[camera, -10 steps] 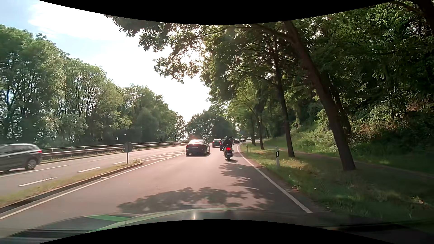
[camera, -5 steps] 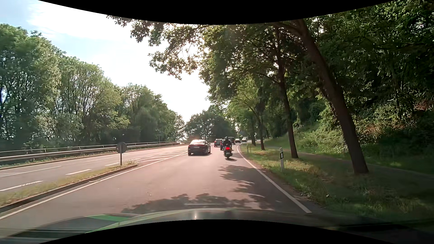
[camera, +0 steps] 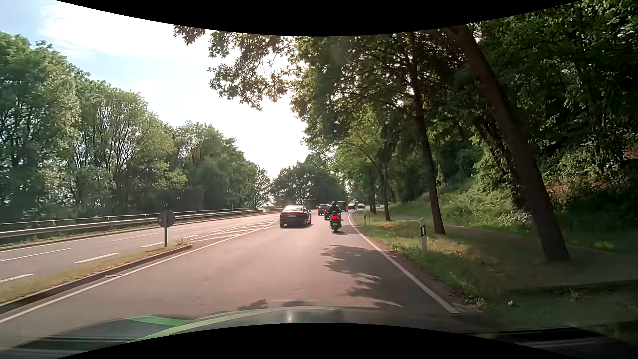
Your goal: Follow the waypoints while adhering to traffic rules and regulations
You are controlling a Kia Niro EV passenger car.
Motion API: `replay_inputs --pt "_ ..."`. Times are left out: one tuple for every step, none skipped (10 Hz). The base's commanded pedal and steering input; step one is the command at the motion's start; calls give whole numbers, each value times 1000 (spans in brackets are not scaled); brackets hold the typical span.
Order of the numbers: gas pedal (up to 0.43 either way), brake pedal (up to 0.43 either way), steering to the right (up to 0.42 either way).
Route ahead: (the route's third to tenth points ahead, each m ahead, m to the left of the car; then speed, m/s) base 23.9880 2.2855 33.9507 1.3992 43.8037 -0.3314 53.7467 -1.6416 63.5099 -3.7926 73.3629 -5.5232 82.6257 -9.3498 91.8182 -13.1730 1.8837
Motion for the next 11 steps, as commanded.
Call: replay_inputs --pt "98 0 9" --pt "98 0 10" --pt "110 0 9" --pt "110 0 9" --pt "110 0 8" --pt "118 0 8" --pt "118 0 8" --pt "118 0 8" --pt "118 0 8" --pt "118 0 8" --pt "130 0 7"
